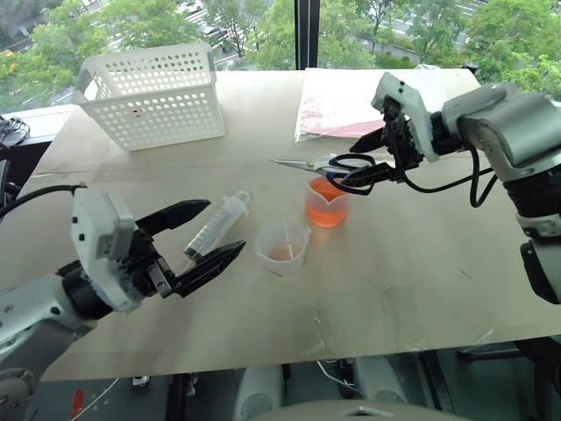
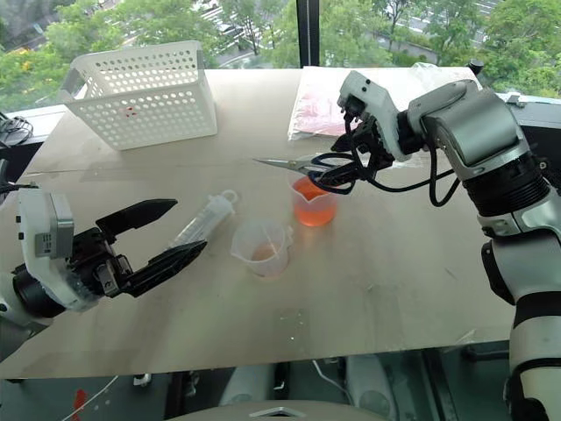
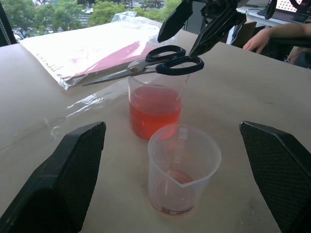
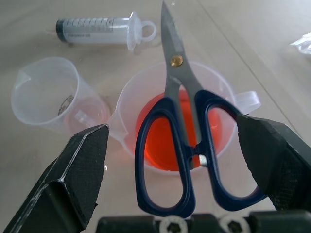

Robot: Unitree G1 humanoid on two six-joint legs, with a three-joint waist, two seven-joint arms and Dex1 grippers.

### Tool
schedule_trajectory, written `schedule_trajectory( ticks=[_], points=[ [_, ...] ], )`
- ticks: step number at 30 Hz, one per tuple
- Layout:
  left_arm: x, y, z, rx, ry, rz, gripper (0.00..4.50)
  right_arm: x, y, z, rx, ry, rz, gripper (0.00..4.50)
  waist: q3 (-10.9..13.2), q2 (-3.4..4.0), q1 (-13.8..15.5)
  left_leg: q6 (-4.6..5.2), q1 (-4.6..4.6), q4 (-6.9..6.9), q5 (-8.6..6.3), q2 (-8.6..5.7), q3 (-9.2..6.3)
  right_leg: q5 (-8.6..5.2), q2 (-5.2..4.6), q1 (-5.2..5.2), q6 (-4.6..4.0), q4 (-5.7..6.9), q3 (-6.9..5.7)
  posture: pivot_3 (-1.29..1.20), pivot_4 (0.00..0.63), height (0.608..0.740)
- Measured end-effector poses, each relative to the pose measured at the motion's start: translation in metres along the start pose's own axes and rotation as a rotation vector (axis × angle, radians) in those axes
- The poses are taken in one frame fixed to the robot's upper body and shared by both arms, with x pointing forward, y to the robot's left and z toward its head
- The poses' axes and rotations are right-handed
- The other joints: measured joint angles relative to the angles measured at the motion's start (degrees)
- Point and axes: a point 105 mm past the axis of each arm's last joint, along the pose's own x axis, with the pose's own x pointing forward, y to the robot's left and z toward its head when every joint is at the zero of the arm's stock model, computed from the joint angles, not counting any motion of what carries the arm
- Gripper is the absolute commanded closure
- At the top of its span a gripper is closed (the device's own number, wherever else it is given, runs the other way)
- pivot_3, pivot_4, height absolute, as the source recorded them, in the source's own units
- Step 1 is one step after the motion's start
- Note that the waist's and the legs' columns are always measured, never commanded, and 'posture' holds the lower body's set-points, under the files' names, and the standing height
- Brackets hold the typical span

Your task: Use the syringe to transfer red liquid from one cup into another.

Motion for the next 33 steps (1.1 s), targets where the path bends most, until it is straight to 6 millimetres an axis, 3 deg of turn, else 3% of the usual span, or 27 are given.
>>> schedule_trajectory(
  ticks=[9,11,24,26,27,28,33],
  points=[
    [-0.001,-0.005,-0.001,-0.009,-0.001,-0.036,0.00,0.007,-0.006,0.002,-0.020,0.021,0.001,0.01,0.0,0.00,-0.1,-0.01,0.02,0.09,0.00,0.02,0.00,0.00,0.03,0.00,0.00,0.11,0.01,0.00,0.150,0.740],
    [-0.001,-0.006,0.000,-0.008,-0.005,-0.045,0.00,0.009,-0.008,0.003,-0.025,0.021,-0.001,0.53,0.0,0.00,0.0,-0.01,0.01,0.09,0.00,0.02,-0.01,0.00,0.03,0.00,0.00,0.10,0.00,0.00,0.150,0.740],
    [0.000,-0.008,0.003,-0.018,-0.023,-0.056,0.00,0.017,-0.013,-0.001,-0.070,0.043,0.004,0.53,0.0,0.00,-0.1,-0.01,0.02,0.09,0.00,0.02,-0.01,0.00,0.03,0.00,0.00,0.12,0.00,0.00,0.150,0.740],
    [0.000,-0.008,0.002,-0.019,-0.020,-0.052,0.00,0.017,-0.013,-0.001,-0.079,0.047,0.006,1.05,0.0,0.00,-0.1,-0.01,0.02,0.09,0.01,0.02,-0.01,0.00,0.03,0.00,0.00,0.12,0.00,0.00,0.150,0.740],
    [0.000,-0.009,0.002,-0.018,-0.019,-0.052,0.00,0.017,-0.013,0.000,-0.088,0.050,0.010,1.66,0.0,0.00,-0.1,-0.01,0.02,0.09,0.01,0.02,-0.01,0.00,0.03,0.00,0.00,0.12,0.00,0.00,0.150,0.740],
    [0.000,-0.010,0.002,-0.018,-0.018,-0.053,0.00,0.018,-0.013,0.000,-0.091,0.050,0.011,1.99,0.0,0.00,-0.1,-0.01,0.02,0.09,0.01,0.02,-0.01,0.00,0.03,0.00,0.00,0.11,0.00,0.00,0.150,0.740],
    [0.000,-0.012,0.002,-0.014,-0.017,-0.053,0.00,0.019,-0.011,0.000,-0.100,0.053,0.028,1.99,0.0,0.01,-0.1,-0.01,0.02,0.09,0.00,0.02,-0.02,0.00,0.03,0.00,-0.01,0.12,0.00,0.00,0.150,0.740]
  ],
)
